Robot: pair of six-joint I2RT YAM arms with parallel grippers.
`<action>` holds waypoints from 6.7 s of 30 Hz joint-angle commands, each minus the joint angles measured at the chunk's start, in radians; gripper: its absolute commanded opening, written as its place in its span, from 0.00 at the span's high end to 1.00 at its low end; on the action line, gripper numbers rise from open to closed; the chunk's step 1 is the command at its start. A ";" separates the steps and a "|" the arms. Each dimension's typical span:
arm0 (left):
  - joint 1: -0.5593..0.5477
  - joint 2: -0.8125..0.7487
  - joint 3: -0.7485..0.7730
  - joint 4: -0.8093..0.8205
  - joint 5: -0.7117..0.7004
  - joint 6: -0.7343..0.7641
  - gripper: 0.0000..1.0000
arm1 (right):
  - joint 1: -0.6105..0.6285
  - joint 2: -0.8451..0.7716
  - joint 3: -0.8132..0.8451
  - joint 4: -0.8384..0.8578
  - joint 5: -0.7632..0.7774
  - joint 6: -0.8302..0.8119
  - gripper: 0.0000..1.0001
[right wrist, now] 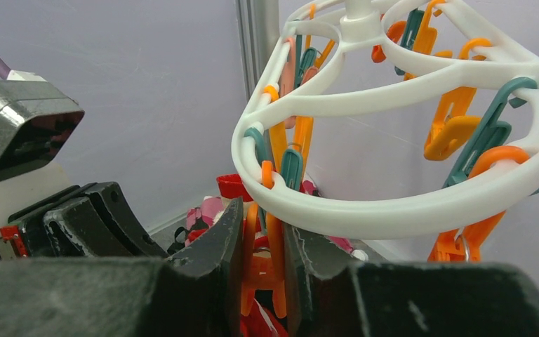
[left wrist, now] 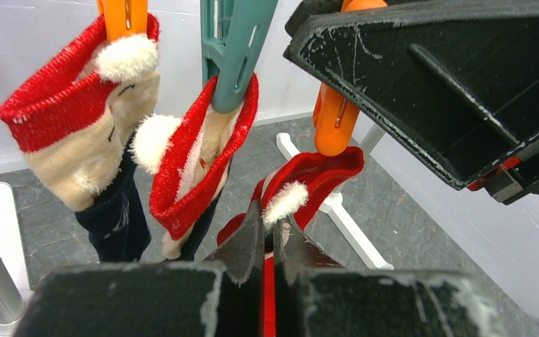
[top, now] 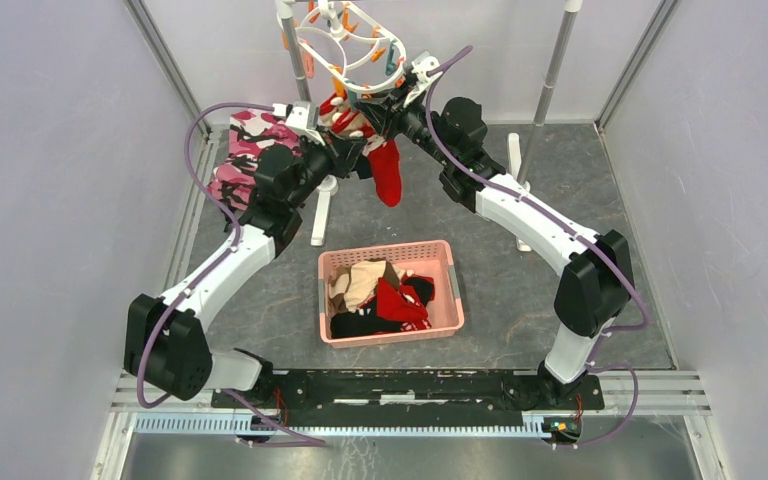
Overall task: Clip the socks to the hanger
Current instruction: Open the clamp at the hanger, then clamp the sock onto the hanger, then pick up the sock from the bin.
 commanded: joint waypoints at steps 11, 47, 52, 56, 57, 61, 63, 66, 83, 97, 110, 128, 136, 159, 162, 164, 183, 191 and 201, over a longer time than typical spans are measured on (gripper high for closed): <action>0.015 0.015 0.083 -0.028 0.025 -0.078 0.98 | 0.000 -0.023 0.043 -0.012 -0.018 -0.013 0.98; 0.027 -0.020 0.125 -0.043 0.104 -0.102 0.98 | 0.000 -0.033 0.044 -0.049 0.002 -0.097 0.98; 0.027 -0.004 0.133 -0.039 0.110 -0.110 0.98 | 0.001 -0.038 0.040 -0.046 -0.017 -0.104 0.74; 0.028 -0.001 0.137 -0.039 0.107 -0.110 0.98 | 0.001 -0.044 0.036 -0.045 -0.023 -0.106 0.52; 0.029 0.000 0.138 -0.039 0.106 -0.110 0.98 | 0.001 -0.046 0.035 -0.044 -0.023 -0.106 0.48; 0.031 0.005 0.139 -0.039 0.099 -0.111 0.98 | 0.001 -0.067 0.013 -0.036 -0.023 -0.106 0.36; 0.033 0.009 0.139 -0.039 0.096 -0.111 0.98 | 0.000 -0.090 -0.018 -0.029 -0.019 -0.107 0.29; 0.038 0.014 0.136 -0.039 0.090 -0.111 0.98 | 0.001 -0.140 -0.080 -0.023 -0.008 -0.126 0.20; 0.048 -0.031 0.089 -0.057 0.051 -0.117 0.56 | -0.033 -0.458 -0.469 -0.044 0.039 -0.296 0.02; 0.048 -0.412 -0.261 -0.067 0.027 -0.174 0.01 | -0.037 -0.625 -0.826 0.017 -0.244 -0.257 0.02; 0.049 -0.736 -0.667 0.113 0.168 -0.274 0.00 | 0.050 -0.692 -0.930 -0.301 -0.200 -0.322 0.11; 0.048 -0.688 -0.848 0.191 0.139 -0.412 0.01 | 0.213 -0.474 -0.900 -0.440 0.023 -0.306 0.42; 0.048 -0.694 -0.860 0.195 0.145 -0.408 0.04 | 0.213 -0.459 -0.893 -0.423 -0.052 -0.298 0.89; 0.048 -0.629 -0.863 0.535 0.333 -0.355 0.13 | 0.207 -0.711 -0.764 -0.202 0.059 -0.393 1.00; 0.046 -0.561 -0.886 0.728 0.358 -0.324 0.10 | 0.205 -0.711 -0.758 -0.153 0.033 -0.367 1.00; 0.044 -0.502 -0.897 0.883 0.362 -0.310 0.09 | 0.203 -0.706 -0.749 -0.136 0.011 -0.355 1.00; -0.028 -0.162 -0.756 1.171 0.459 0.013 0.09 | 0.187 -0.628 -0.655 -0.057 -0.196 -0.261 1.00; -0.029 -0.154 -0.710 1.199 0.471 -0.005 0.20 | 0.179 -0.612 -0.647 -0.043 -0.239 -0.238 1.00; -0.031 -0.168 -0.674 1.204 0.479 -0.089 0.67 | 0.164 -0.614 -0.651 -0.045 -0.237 -0.227 1.00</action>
